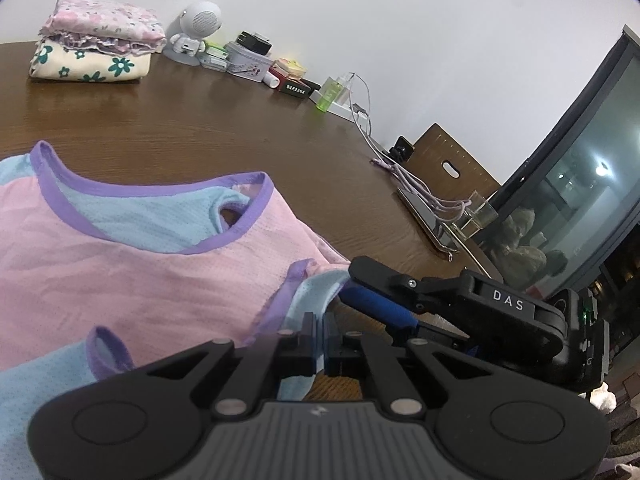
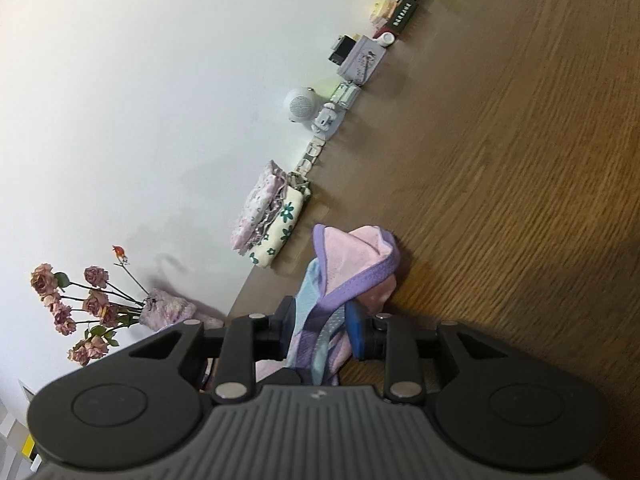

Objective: Fold clothes

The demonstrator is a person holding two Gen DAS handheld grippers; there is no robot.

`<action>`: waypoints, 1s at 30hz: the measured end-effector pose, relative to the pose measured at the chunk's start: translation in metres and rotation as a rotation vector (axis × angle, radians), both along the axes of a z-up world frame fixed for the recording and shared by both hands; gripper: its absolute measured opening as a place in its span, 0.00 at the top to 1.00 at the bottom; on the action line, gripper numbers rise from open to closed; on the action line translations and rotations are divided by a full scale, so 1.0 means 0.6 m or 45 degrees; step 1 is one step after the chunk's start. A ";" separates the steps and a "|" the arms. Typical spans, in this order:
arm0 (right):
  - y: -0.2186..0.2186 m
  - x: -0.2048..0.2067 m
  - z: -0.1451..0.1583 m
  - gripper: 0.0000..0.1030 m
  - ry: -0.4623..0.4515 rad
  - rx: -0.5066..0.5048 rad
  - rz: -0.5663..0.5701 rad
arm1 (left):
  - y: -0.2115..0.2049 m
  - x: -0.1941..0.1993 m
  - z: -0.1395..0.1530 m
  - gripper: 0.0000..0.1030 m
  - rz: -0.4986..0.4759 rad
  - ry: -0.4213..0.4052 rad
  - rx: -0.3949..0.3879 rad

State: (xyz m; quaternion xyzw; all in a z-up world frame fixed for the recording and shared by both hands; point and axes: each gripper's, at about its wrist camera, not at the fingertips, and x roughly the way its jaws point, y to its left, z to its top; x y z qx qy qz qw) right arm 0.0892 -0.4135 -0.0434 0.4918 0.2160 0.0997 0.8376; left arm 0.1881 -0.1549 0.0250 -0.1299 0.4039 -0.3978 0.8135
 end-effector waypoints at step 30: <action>0.025 -0.028 0.047 0.96 0.070 -0.321 -0.010 | -0.071 -0.058 0.012 0.96 -0.168 -0.438 0.359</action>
